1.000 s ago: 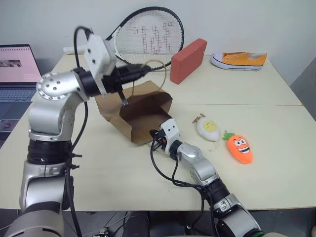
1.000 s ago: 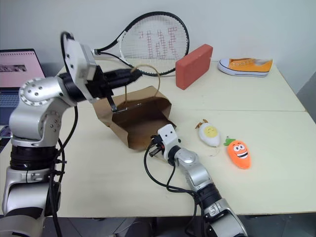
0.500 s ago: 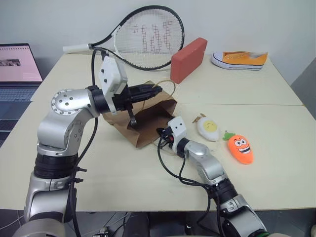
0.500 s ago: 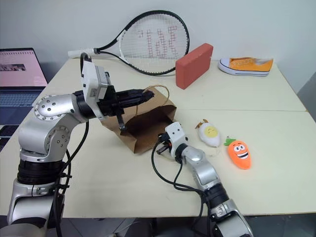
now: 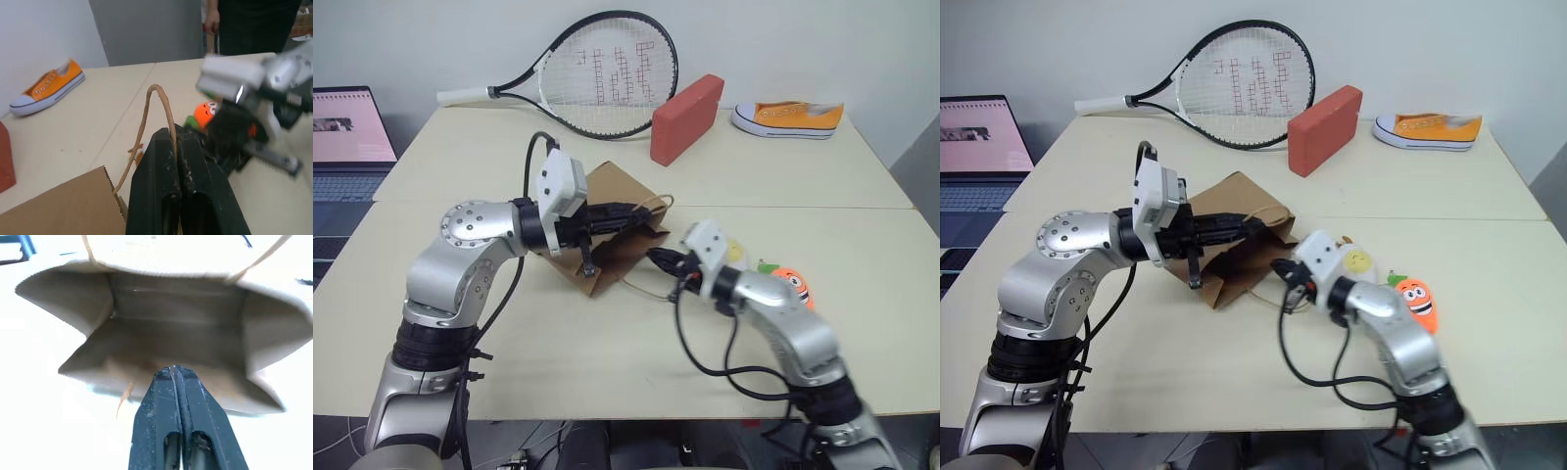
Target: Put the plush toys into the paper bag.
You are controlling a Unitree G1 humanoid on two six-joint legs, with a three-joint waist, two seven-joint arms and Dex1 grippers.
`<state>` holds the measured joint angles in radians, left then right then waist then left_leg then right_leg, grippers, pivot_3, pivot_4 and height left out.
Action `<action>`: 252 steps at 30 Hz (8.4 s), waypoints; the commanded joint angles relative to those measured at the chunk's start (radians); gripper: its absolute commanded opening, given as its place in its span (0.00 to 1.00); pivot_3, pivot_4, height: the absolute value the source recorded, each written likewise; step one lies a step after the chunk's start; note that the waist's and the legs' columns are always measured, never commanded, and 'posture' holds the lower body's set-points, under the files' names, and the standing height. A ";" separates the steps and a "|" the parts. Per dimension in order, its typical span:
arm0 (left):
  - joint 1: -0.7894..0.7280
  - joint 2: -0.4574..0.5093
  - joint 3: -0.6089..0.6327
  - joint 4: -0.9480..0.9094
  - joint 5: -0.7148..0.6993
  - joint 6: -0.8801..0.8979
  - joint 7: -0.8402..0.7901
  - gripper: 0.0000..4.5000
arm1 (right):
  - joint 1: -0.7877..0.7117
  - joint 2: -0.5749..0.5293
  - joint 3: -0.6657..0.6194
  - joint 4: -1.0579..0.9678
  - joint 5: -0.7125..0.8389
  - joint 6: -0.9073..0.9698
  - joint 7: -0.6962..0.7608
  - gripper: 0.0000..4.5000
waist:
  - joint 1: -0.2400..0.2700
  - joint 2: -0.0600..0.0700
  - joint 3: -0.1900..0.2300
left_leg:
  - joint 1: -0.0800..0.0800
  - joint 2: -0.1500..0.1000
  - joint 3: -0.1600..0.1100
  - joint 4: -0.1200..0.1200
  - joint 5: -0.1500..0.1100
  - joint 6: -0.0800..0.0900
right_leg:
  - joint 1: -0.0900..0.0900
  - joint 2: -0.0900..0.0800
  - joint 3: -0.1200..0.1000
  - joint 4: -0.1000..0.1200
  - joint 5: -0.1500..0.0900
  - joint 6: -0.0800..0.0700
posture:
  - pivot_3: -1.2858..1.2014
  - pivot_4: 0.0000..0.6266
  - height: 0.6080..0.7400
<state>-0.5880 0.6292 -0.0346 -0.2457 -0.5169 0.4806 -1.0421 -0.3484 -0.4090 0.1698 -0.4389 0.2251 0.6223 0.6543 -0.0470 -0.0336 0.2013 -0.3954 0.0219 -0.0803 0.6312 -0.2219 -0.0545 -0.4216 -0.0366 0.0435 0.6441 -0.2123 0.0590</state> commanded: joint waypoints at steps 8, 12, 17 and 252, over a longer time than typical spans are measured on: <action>0.013 0.014 0.052 -0.018 -0.061 0.033 -0.011 0.00 | 0.122 -0.291 -0.024 0.037 -0.194 -0.299 0.061 0.69 | 0.000 0.000 0.000 | 0.001 0.001 0.001 0.000 0.000 0.000 | 0.000 0.001 0.000 0.000 -0.003 -0.005 | 0.52 0.24 1.00; 0.013 0.025 0.069 -0.024 -0.081 0.051 -0.009 0.00 | 0.124 -0.296 0.017 0.129 -0.291 -0.401 0.025 0.69 | -0.004 0.000 0.000 | 0.001 0.001 0.001 0.000 0.000 0.000 | 0.000 0.001 0.001 0.000 -0.003 -0.005 | 0.52 0.24 1.00; 0.016 0.043 0.087 -0.035 -0.099 0.068 -0.006 0.00 | 0.075 -0.279 0.052 0.279 -0.407 -0.465 -0.039 0.69 | -0.003 0.000 0.000 | 0.001 0.001 0.002 0.000 0.000 0.000 | 0.000 0.001 0.001 0.000 -0.003 -0.005 | 0.52 0.24 1.00; 0.003 0.059 0.104 -0.014 -0.125 0.099 0.018 0.00 | -0.129 0.087 0.139 0.413 -0.091 -0.045 -0.038 0.86 | -0.008 0.001 0.001 | 0.000 0.008 -0.003 -0.001 0.000 0.000 | -0.001 0.013 0.004 0.002 -0.002 -0.007 | 0.52 0.24 1.00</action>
<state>-0.5758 0.6811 0.0458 -0.2275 -0.6400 0.5967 -1.0317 -0.4620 -0.3306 0.2984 -0.0241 0.1367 0.6004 0.6087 -0.0552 -0.0325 0.2022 -0.3951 0.0298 -0.0834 0.6303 -0.2220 -0.0546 -0.4223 -0.0234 0.0473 0.6461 -0.2141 0.0522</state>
